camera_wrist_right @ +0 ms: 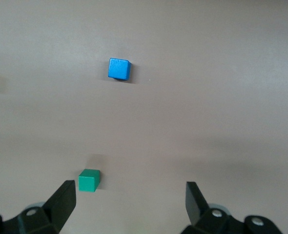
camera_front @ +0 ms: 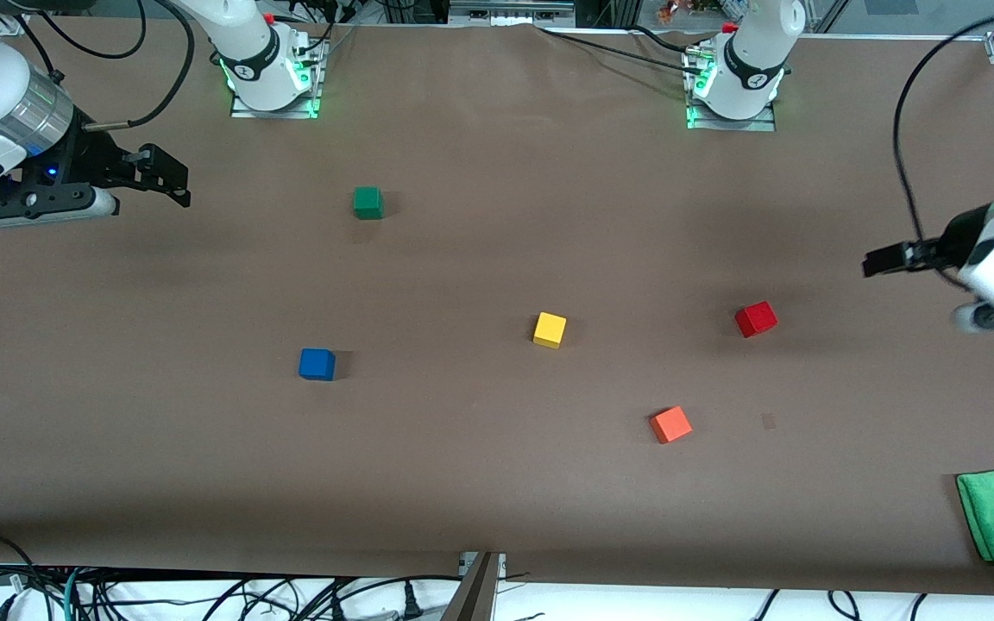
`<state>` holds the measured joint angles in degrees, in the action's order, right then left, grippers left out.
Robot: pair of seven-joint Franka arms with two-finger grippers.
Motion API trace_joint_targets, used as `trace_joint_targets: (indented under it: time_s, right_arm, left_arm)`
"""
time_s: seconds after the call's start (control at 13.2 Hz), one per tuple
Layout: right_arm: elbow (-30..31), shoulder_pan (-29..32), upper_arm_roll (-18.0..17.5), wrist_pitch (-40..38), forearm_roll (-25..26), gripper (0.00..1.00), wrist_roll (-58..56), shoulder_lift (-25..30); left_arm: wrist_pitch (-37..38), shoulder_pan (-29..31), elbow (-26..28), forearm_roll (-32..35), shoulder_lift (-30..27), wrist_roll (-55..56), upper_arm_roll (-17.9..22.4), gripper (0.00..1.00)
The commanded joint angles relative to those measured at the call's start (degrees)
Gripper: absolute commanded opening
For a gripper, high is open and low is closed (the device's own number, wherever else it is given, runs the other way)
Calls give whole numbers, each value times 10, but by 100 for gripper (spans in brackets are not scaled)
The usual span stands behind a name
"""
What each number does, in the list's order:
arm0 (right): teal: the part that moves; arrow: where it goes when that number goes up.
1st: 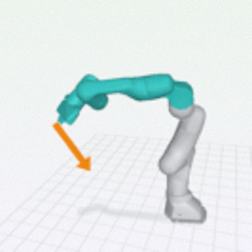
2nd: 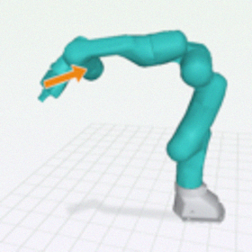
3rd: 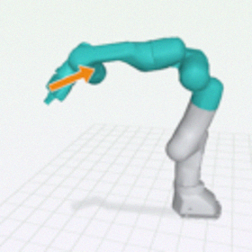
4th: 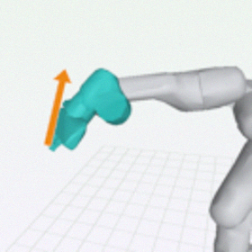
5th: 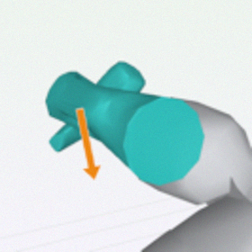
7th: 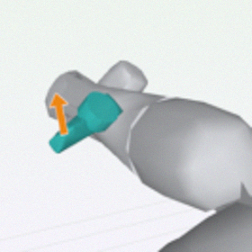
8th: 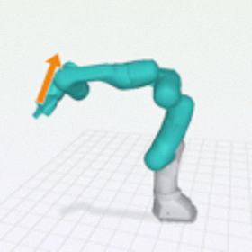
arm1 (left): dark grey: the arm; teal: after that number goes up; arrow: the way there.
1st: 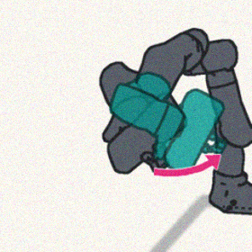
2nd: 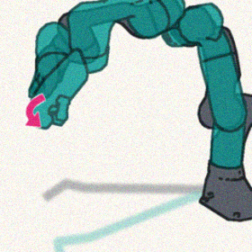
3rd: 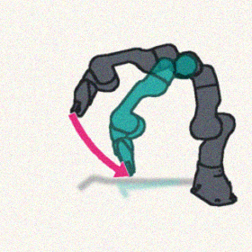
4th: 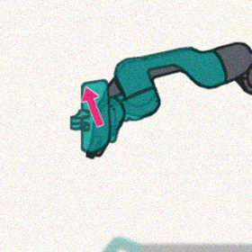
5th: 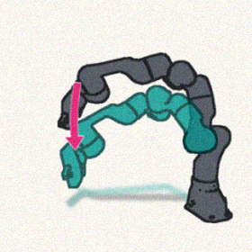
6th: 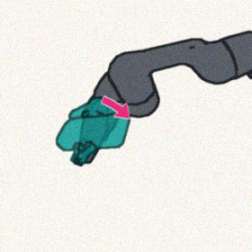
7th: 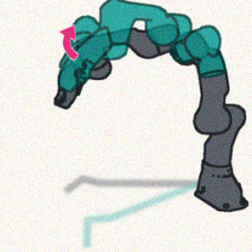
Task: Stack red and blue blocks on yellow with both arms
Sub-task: 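Move the left gripper down over the red cube, then close the left gripper on the red cube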
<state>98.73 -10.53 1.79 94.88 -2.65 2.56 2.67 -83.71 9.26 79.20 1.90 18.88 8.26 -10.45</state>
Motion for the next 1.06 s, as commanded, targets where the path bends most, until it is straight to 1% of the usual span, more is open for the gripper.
trace_joint_targets:
  time_s: [0.0, 0.15, 0.53, 0.68, 0.84, 0.99]
  right_arm:
    - [-10, 0, 1, -12, 4, 99, -4, 0]
    - [-10, 0, 1, -12, 4, 99, -4, 0]
    - [-9, 0, 1, -13, 4, 99, -4, 0]
    - [-9, 0, 1, -12, 4, 99, -4, 0]
    - [-9, 0, 1, -12, 4, 99, -3, 0]
    - [-9, 0, 1, -12, 4, 99, -4, 0]
  left_arm:
    - [-67, 5, 30, -7, 50, -13, -2, 100]
    - [-182, 8, 127, -6, 46, -12, -1, 100]
    - [-419, 11, 311, -7, 45, 29, 0, 100]
    - [-477, 11, 354, -7, 45, 57, 0, 100]
    - [-486, 10, 358, -7, 49, 83, -1, 100]
    - [-505, 9, 380, -7, 49, 100, -1, 100]
